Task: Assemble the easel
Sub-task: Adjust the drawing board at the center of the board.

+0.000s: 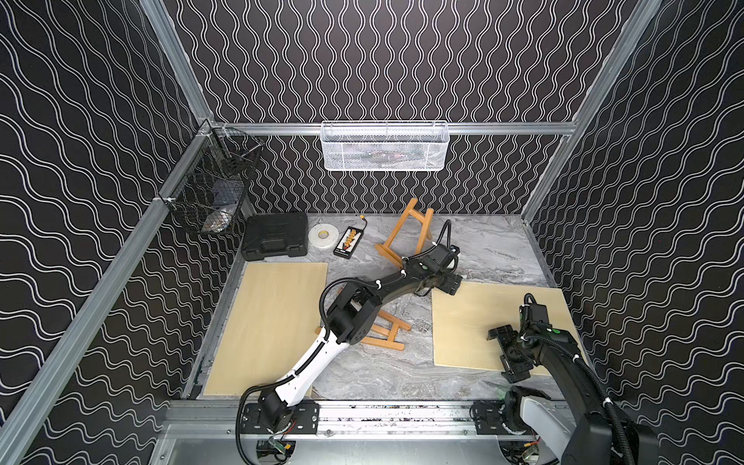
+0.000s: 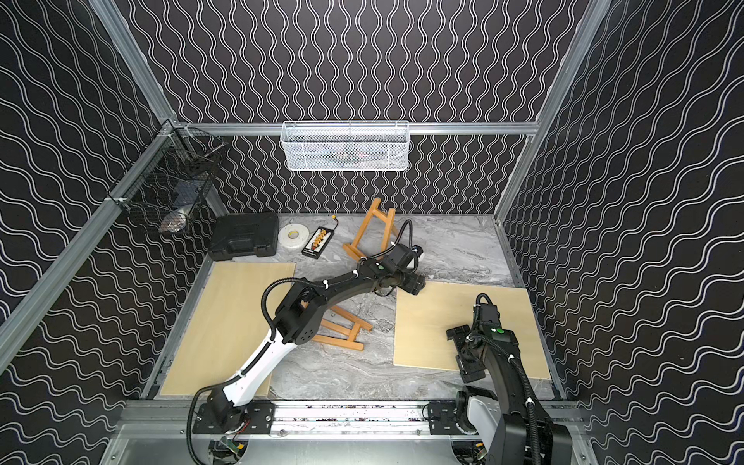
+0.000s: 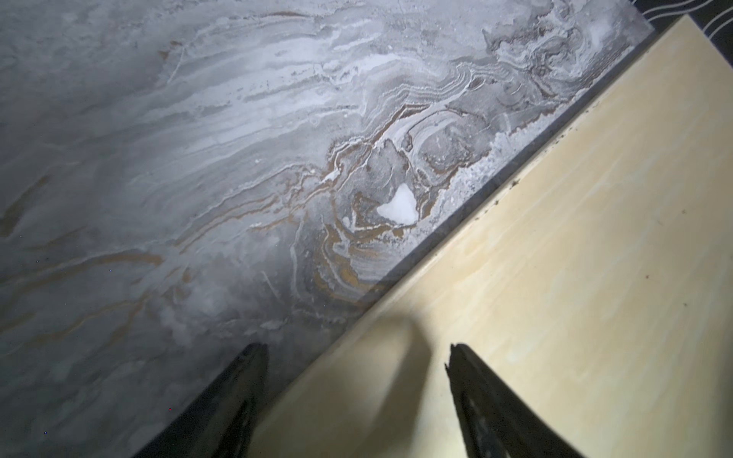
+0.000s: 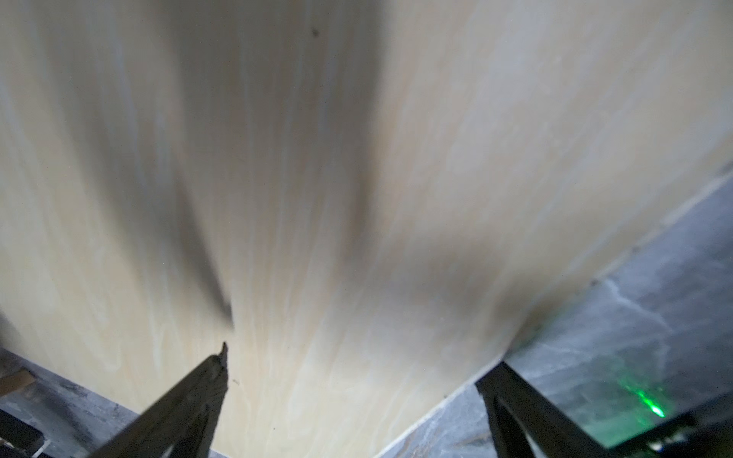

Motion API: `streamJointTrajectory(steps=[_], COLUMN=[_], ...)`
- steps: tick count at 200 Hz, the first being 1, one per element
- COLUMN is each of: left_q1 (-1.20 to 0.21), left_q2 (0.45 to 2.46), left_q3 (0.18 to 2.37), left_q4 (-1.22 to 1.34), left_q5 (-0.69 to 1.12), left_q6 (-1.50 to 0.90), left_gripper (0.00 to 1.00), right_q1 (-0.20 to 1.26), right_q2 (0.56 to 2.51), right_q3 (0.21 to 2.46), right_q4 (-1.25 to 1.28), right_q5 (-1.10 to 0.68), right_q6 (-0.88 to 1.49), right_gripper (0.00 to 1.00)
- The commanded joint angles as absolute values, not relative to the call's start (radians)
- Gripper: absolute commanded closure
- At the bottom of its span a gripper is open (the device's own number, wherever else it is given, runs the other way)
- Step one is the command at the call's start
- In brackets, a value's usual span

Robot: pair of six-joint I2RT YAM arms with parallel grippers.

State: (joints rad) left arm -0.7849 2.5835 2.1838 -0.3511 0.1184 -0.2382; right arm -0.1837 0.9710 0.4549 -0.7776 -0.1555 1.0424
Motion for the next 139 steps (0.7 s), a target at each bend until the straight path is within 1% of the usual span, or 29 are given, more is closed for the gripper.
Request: streamJointTrajectory(steps=[1, 26, 57, 93, 139], left_q1=[-0.788, -0.788, -0.792, -0.803, -0.824], left_q2=[2.565, 2.514, 2.477, 2.389, 2.288], left_q3=[2.167, 2.08, 2.028, 1.9, 1.766], left_q4=[-0.596, -0.591, -0.626, -0.588, -0.542], left_q5=[0.208, 0.206, 0.225, 0.231, 0.229], left_q6=[-0.229, -0.214, -0.212, -0.222, -0.247], left_gripper=[0.25, 0.25, 0.28, 0.28, 0.28], right_q1=[-0.206, -0.243, -0.305, -0.372, -0.444], right_q2=[0.982, 1.0, 1.047, 1.142, 1.214], right_q3=[0.462, 0.466, 0.482, 0.526, 0.571], right_q4=[-0.681, -0.66, -0.609, -0.568, -0.501], right_q5=[-0.137, -0.14, -0.176, -0.218, -0.245], right_q6=[0.995, 0.959, 0.894, 0.807, 0.76], right_gripper=[0.0, 0.0, 0.0, 0.0, 0.0])
